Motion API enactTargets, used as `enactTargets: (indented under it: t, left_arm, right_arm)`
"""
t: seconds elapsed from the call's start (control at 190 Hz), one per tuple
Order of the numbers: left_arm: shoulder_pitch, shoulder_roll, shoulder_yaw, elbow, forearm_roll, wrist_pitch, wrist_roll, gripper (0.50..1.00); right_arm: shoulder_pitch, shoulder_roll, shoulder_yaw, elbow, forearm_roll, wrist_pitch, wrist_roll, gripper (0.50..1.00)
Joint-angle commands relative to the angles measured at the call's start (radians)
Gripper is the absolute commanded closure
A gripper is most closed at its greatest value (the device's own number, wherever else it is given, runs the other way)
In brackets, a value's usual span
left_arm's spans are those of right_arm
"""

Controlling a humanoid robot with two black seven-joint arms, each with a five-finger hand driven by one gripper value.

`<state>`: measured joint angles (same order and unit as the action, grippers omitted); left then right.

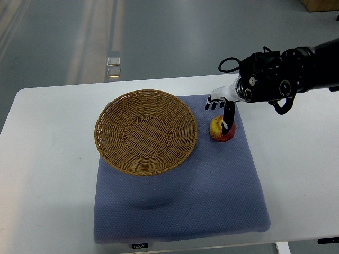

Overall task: Place red apple in basket with right hand
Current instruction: 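Lower the right hand around the red apple and close the fingers, then lift the apple with the right hand and carry it over the basket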

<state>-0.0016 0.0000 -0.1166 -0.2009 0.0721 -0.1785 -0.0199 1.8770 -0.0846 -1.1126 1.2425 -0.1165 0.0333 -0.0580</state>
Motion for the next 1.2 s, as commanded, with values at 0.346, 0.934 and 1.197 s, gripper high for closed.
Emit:
enactTargets:
  t: [0.346, 0.934, 1.197]
  left_arm:
    - [0.000, 0.000, 0.000, 0.002, 0.000, 0.002, 0.000, 0.500]
    - [0.000, 0.000, -0.001, 0.003, 0.000, 0.004, 0.000, 0.500]
    - [0.000, 0.000, -0.003, 0.003, 0.000, 0.004, 0.000, 0.500]
  right_arm:
    - [-0.105, 0.022, -0.023, -0.012, 0.001, -0.121, 0.001, 0.585]
    - [-0.137, 0.031, -0.023, -0.018, 0.000, -0.170, 0.003, 0.691]
    - [-0.119, 0.025, -0.029, -0.018, -0.005, -0.162, 0.010, 0.875]
